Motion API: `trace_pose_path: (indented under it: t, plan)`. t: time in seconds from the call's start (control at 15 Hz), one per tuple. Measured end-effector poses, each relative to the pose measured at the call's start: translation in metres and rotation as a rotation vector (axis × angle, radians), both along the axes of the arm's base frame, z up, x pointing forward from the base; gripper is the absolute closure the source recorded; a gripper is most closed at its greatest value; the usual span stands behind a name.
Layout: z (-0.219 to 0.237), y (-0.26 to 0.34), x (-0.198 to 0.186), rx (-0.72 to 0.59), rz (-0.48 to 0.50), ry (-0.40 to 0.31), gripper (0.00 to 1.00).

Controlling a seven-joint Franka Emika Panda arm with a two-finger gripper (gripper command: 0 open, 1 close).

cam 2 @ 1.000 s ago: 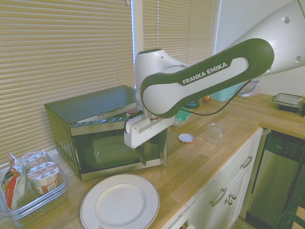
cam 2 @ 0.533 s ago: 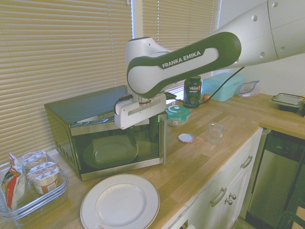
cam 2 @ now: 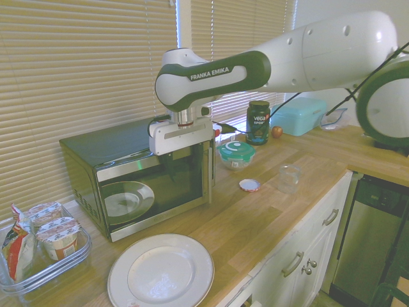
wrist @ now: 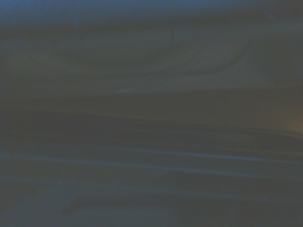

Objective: Close the microwave

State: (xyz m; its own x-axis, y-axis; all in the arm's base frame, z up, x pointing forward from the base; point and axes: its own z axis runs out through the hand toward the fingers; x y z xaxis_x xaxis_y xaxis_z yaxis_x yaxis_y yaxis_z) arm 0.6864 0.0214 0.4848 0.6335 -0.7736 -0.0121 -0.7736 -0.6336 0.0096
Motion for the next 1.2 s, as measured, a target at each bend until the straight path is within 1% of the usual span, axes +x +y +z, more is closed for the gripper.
trace_pose_path:
  t: [0.2, 0.27, 0.33, 0.4, 0.6, 0.87, 1.07, 1.2]
  plan:
    - [0.004, -0.004, 0.02, 0.047, 0.022, 0.021, 0.0]
    - [0.008, -0.008, 0.025, 0.056, 0.026, 0.02, 0.0]
    - [0.015, -0.013, 0.031, 0.062, 0.036, -0.001, 0.0]
    - [0.018, -0.018, 0.033, 0.07, 0.033, 0.01, 0.0]
    - [0.029, -0.019, 0.036, 0.092, 0.039, 0.034, 0.0]
    - [0.04, -0.017, 0.034, 0.092, 0.072, 0.029, 0.0]
    - [0.031, -0.019, 0.03, 0.093, 0.092, 0.023, 0.0]
    - [0.02, -0.019, 0.023, 0.094, 0.1, 0.034, 0.0]
